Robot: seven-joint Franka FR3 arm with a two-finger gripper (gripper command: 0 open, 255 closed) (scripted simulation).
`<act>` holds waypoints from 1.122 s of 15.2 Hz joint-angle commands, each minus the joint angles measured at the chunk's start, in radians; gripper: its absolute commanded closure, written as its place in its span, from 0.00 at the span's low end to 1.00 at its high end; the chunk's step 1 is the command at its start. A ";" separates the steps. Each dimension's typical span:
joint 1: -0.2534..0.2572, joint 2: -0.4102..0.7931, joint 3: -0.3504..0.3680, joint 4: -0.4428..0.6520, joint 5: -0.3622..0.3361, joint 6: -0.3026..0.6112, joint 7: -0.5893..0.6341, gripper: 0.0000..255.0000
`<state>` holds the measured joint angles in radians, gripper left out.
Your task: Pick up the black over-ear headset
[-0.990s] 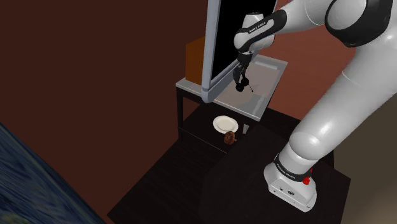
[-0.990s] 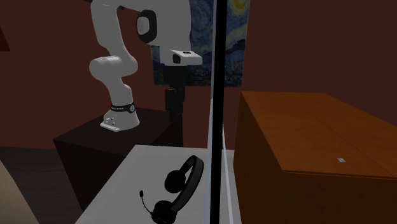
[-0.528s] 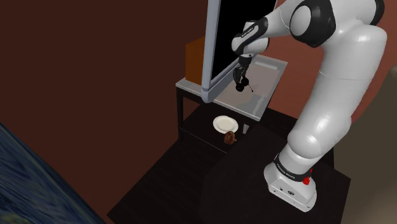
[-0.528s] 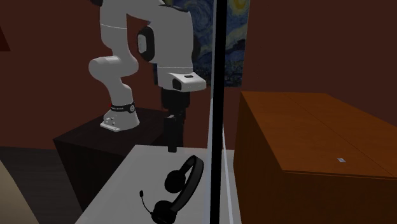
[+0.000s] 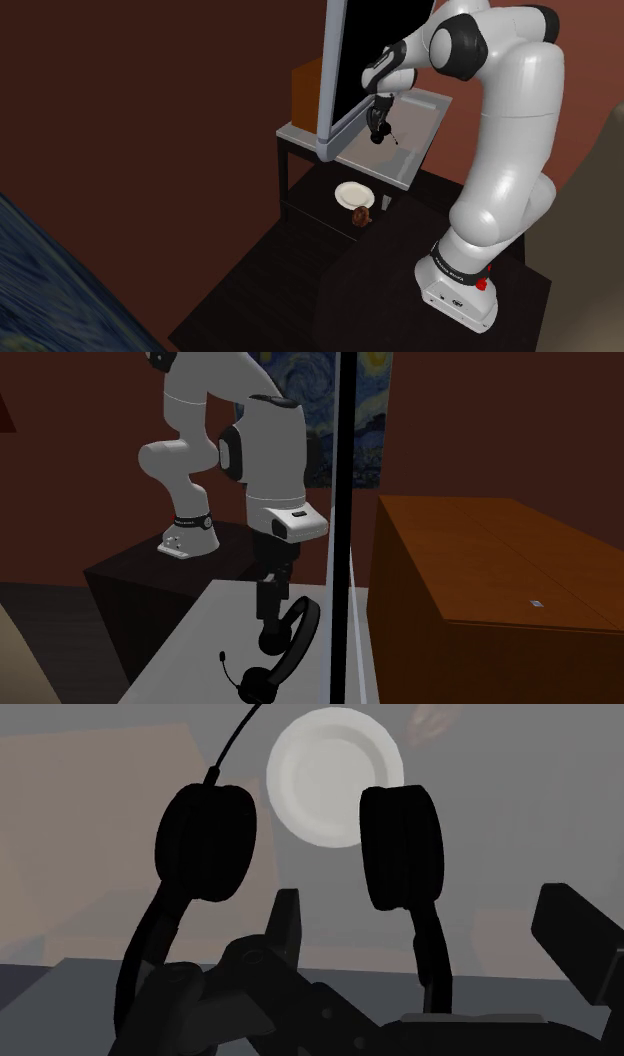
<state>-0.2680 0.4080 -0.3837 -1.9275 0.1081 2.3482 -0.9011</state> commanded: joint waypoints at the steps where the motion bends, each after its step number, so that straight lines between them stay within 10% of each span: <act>1: -0.003 0.016 0.004 -0.003 0.007 0.018 -0.003 0.00; 5: -0.008 0.038 0.011 -0.008 0.018 0.045 -0.009 0.00; 6: -0.008 0.037 0.011 -0.010 0.017 0.046 -0.009 1.00; 17: -0.004 0.020 0.006 -0.004 0.009 0.024 -0.005 1.00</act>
<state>-0.2729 0.4344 -0.3761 -1.9331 0.1202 2.3795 -0.9064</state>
